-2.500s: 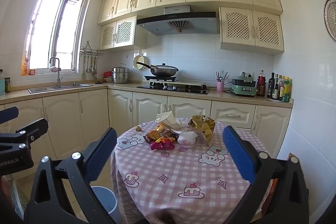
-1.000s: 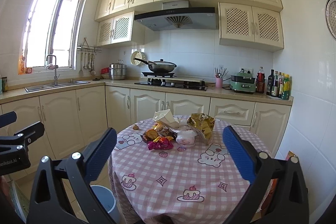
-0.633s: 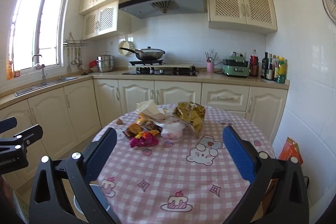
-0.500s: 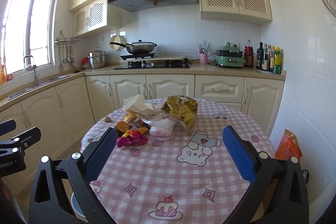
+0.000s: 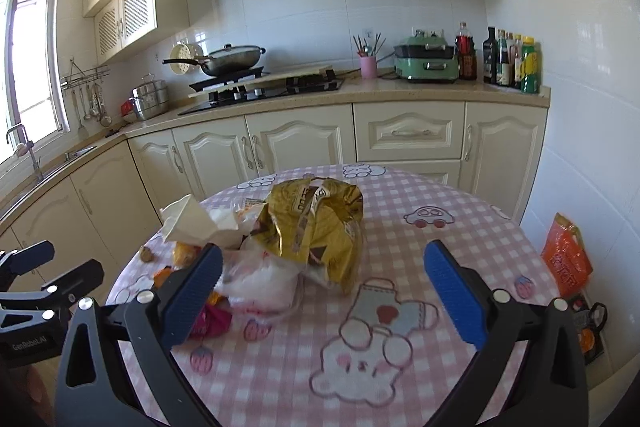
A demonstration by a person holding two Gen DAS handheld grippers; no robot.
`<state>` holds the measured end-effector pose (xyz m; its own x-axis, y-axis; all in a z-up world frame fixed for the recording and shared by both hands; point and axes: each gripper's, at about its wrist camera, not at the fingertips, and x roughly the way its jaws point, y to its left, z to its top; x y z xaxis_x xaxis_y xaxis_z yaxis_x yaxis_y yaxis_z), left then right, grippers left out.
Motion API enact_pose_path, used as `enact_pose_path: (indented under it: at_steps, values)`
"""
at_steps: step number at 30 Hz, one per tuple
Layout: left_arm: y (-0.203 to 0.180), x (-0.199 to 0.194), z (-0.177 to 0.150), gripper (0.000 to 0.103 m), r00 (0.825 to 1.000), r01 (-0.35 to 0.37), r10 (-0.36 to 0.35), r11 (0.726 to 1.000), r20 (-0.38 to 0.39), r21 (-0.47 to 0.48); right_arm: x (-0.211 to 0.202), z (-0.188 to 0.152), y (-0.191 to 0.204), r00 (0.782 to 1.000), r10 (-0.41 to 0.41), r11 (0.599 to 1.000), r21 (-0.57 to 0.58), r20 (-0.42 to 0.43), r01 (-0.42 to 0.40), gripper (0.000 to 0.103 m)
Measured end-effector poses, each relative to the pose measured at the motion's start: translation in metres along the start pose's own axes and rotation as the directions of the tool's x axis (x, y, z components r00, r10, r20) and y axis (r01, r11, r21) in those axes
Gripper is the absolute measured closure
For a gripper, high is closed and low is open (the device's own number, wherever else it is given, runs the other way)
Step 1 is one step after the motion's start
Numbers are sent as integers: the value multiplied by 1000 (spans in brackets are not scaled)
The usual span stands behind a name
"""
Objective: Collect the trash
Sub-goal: 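Grasp the gold chip bag with the right tool while the left tool grasps the white tissue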
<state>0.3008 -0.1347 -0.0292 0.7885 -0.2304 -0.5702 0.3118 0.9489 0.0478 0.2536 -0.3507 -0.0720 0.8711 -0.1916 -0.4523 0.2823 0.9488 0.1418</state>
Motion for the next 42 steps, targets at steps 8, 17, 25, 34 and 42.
enact_pose_path:
  at_steps: [8, 17, 25, 34, 42]
  values:
    - [5, 78, 29, 8, 995, 71, -73, 997, -68, -28, 77, 25, 6, 994, 17, 999, 36, -108, -13, 4]
    - [-10, 130, 37, 8, 983, 128, -130, 992, -127, -21, 124, 24, -3, 974, 33, 997, 76, -224, -17, 50]
    - [-17, 131, 38, 28, 977, 167, -168, 986, -133, -17, 119, 25, -2, 977, 52, 997, 59, -207, -41, 101]
    - [-6, 100, 37, 55, 976, 197, -202, 978, -77, -67, 82, 38, -3, 991, 65, 997, 51, -113, -60, 102]
    - [2, 56, 28, 58, 982, 183, -187, 980, -38, -79, 41, 42, 18, 991, 110, 994, 24, -76, -109, 102]
